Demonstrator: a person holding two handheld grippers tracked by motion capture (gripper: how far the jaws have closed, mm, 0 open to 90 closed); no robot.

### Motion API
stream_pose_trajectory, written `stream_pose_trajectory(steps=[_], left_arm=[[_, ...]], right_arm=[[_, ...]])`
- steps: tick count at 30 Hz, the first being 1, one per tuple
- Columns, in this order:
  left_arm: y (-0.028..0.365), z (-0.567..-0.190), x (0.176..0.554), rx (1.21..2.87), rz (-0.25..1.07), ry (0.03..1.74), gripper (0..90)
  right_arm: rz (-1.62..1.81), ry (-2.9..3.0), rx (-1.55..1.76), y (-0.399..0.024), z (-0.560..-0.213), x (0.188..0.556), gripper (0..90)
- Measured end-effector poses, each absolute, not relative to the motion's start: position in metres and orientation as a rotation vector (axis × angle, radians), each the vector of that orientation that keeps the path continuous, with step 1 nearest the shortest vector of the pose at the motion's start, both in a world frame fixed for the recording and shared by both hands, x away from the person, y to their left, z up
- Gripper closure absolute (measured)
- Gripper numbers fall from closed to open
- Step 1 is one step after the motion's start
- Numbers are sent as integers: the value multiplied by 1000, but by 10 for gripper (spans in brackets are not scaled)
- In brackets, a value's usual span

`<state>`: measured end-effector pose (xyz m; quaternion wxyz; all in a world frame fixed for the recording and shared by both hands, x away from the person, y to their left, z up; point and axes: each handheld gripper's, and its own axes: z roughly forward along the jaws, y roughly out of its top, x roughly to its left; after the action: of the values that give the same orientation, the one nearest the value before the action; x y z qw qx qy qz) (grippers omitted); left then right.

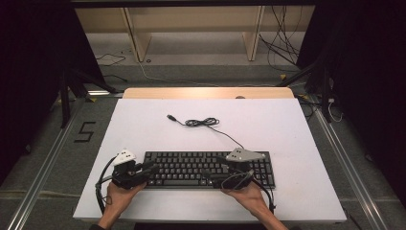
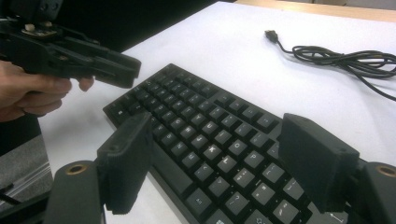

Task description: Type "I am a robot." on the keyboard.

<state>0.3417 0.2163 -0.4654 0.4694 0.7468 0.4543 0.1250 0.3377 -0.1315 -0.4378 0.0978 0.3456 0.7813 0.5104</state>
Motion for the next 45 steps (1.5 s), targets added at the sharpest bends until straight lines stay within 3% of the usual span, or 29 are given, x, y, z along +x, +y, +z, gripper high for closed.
stream_pose_trajectory(steps=[6,13,45], left_arm=[[215,-468,345,1866,299,1120,808],[213,-471,348,1890,305,1143,883],[210,-483,354,1968,316,1215,892]], right_arm=[[1510,2311,1022,-134,-438,335,272],[1505,2316,1015,-135,-438,333,271],[1510,2321,998,-133,-437,327,252]])
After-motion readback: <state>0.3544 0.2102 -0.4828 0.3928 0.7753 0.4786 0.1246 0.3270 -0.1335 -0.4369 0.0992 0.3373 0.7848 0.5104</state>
